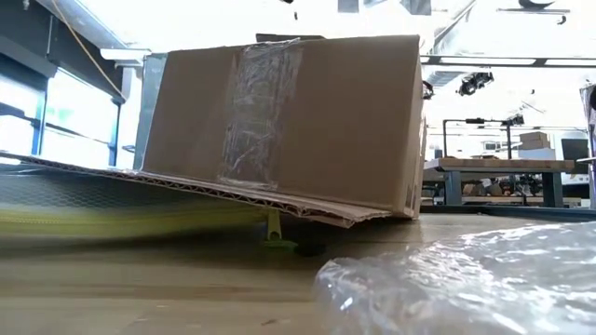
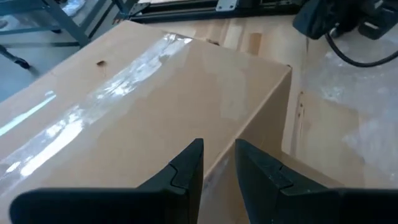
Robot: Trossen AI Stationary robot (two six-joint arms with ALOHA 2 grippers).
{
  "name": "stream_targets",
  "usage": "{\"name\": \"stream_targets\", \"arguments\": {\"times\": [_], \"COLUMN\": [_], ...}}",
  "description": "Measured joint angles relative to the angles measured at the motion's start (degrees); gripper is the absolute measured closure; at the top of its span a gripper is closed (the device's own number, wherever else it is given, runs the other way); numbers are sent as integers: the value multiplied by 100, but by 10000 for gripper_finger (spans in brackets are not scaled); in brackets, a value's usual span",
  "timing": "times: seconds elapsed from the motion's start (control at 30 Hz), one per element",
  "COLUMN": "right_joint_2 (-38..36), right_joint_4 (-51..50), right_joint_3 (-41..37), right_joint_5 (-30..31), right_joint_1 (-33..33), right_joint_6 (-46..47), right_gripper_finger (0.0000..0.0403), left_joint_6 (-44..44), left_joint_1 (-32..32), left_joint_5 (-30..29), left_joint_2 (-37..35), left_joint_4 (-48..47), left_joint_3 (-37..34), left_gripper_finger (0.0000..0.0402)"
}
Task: Unpack boxes
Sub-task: Break down the cardboard box using the silver cutter until it is fully flat
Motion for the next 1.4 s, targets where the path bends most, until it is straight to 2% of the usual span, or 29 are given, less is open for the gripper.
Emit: {"name": "stream_targets", "arguments": {"times": [0.07,0.13,0.23,0.4,0.57,0.67,0.77,0.83,0.93,1.07,1.3,1.4], "right_joint_2": [-72,-224,-583,-1204,-1637,-1709,-1752,-1748,-1689,-1663,-1511,-1409], "right_joint_4": [-125,-430,-1296,-1886,-1755,-1358,-904,-531,43,857,2214,2818], "right_joint_3": [57,246,629,1385,1867,1967,2034,2021,2001,2004,2006,2009], "right_joint_5": [244,964,2687,4995,7259,8497,9438,9803,10041,10130,10088,9886], "right_joint_1": [-16,-37,-102,-52,169,398,623,793,936,1090,988,839], "right_joint_6": [21,-124,-267,-398,-610,-857,-1242,-1481,-1966,-2735,-4036,-4613], "right_gripper_finger": [354,356,362,362,362,362,362,362,362,364,364,364], "left_joint_6": [5,70,360,1037,1512,1816,1799,1660,1574,1589,1506,1504], "left_joint_1": [2,3,28,46,74,115,240,331,478,615,675,658], "left_joint_5": [14,19,176,350,252,492,910,1337,1930,2888,3244,3309], "left_joint_2": [94,192,370,599,744,805,830,828,822,887,1289,1592], "left_joint_4": [27,84,426,1299,1980,2209,2084,2184,2733,4142,6414,6921], "left_joint_3": [0,0,0,0,4,13,0,-21,-205,-698,-1158,-1161], "left_gripper_finger": [328,328,328,328,328,328,324,312,286,251,221,219]}}
